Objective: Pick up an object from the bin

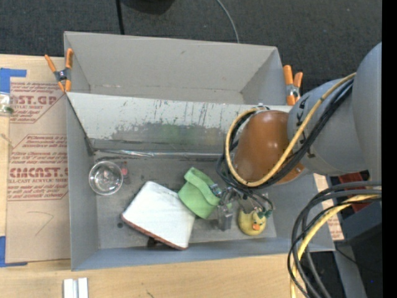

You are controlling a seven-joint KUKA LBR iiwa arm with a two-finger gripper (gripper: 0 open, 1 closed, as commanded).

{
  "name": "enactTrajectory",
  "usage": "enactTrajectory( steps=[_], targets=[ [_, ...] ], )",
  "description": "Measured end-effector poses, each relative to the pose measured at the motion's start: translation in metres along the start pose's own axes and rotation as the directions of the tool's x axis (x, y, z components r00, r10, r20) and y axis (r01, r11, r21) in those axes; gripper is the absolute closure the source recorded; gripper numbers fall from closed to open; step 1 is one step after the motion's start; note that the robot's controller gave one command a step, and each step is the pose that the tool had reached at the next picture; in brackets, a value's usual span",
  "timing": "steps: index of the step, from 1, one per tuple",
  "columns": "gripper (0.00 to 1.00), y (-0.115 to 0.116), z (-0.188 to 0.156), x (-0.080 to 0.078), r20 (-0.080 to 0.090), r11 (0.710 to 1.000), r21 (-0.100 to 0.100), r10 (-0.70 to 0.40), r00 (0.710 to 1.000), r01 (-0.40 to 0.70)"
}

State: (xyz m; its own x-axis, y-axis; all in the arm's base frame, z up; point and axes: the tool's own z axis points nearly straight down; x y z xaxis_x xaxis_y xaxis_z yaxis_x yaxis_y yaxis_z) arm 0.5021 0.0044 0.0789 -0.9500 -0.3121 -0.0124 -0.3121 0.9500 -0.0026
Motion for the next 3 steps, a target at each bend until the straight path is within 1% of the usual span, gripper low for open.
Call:
enactTrajectory(
  steps=[1, 2, 3],
  targets=[
    [1.0, 0.0, 0.0, 0.0, 0.0, 1.0, 0.0, 0.0, 1.0, 0.0],
    [1.0, 0.013, -0.038, 0.009, -0.014, 1.0, -0.003, 0.003, 1.0, -0.003],
    [1.0, 0.024, -0.059, -0.003, 0.006, 1.0, 0.002, -0.005, 1.0, 0.005]
  ],
)
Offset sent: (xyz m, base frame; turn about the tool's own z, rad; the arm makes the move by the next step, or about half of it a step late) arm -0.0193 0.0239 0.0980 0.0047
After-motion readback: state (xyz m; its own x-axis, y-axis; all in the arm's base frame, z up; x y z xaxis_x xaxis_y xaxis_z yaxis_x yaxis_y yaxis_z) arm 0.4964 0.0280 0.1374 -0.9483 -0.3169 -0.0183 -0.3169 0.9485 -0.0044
